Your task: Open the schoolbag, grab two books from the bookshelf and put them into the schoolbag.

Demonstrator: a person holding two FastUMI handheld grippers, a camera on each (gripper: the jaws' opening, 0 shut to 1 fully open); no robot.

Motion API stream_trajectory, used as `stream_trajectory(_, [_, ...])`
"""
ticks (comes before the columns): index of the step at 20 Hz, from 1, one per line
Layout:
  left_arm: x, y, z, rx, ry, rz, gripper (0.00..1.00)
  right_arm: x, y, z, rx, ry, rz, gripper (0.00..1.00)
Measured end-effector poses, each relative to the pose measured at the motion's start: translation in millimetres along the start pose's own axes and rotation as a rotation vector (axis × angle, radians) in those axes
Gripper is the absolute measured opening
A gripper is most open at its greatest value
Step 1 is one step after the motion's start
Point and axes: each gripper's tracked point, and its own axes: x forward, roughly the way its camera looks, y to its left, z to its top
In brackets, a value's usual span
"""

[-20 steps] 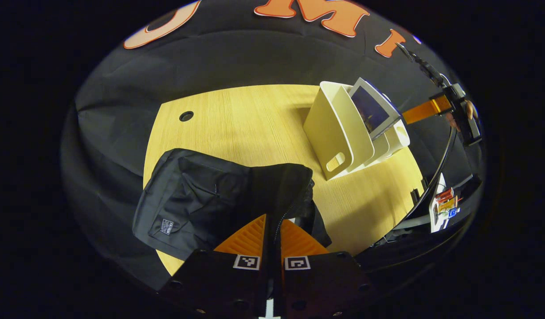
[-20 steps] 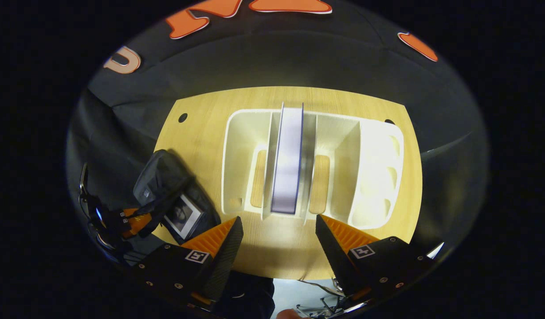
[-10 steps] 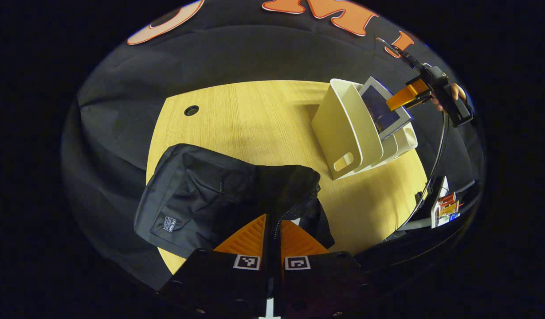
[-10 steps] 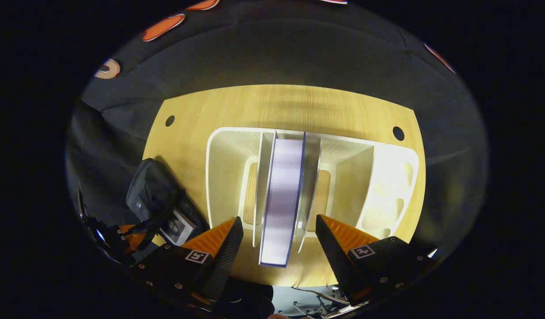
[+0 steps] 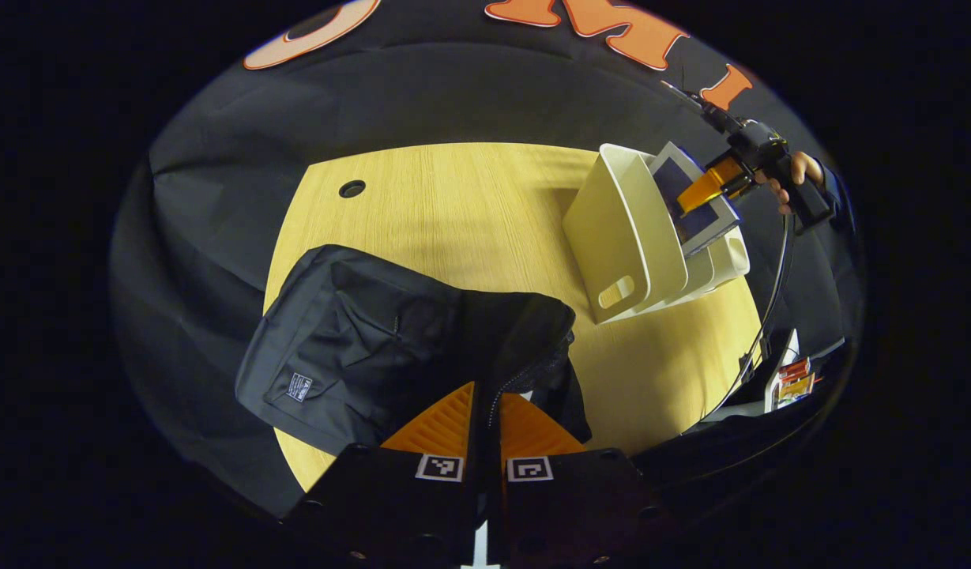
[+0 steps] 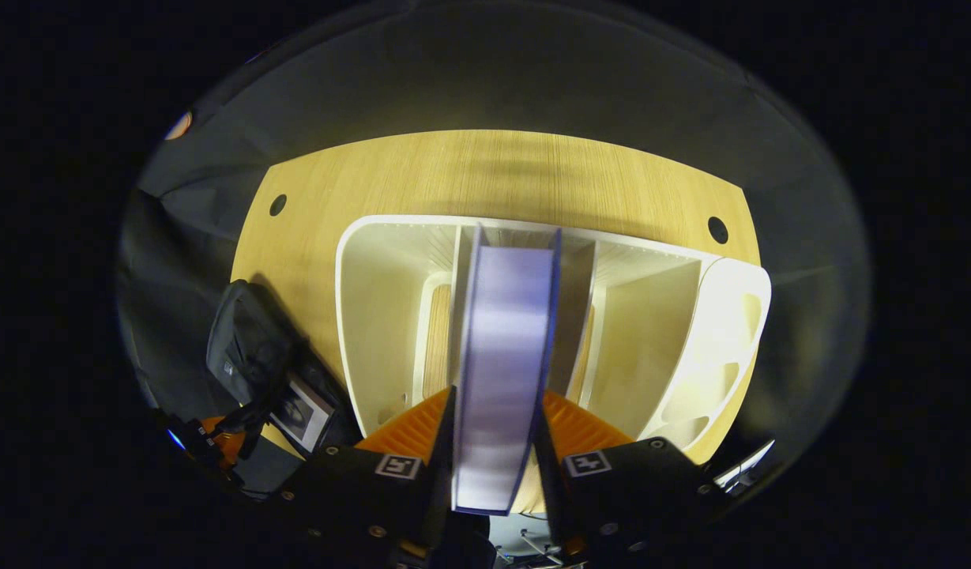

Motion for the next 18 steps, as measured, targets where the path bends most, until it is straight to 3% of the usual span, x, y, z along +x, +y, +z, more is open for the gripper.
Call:
stream_trajectory(1, [0,0,0,0.002,-0.003,-0.001,0.06,3,-3,0,0.008,-0.002,-0.010,0.48])
stream_trajectory(2, [-1,0,1,0.002,-0.006,-0.005,0.06,2,-3,-1,0.022,0.003,-0.014,0.40])
stream_trajectory(7, [0,-2,0,0.030,-0.016,-0.039,0.06,-16,-1,-30,0.048,-0.003,-0.040,0.37])
stream_trajectory(18, [-6,1,-6,0.154,-0.036,-0.115,0.06,-62,7,-147,0.221,-0.040,-0.047,0.37])
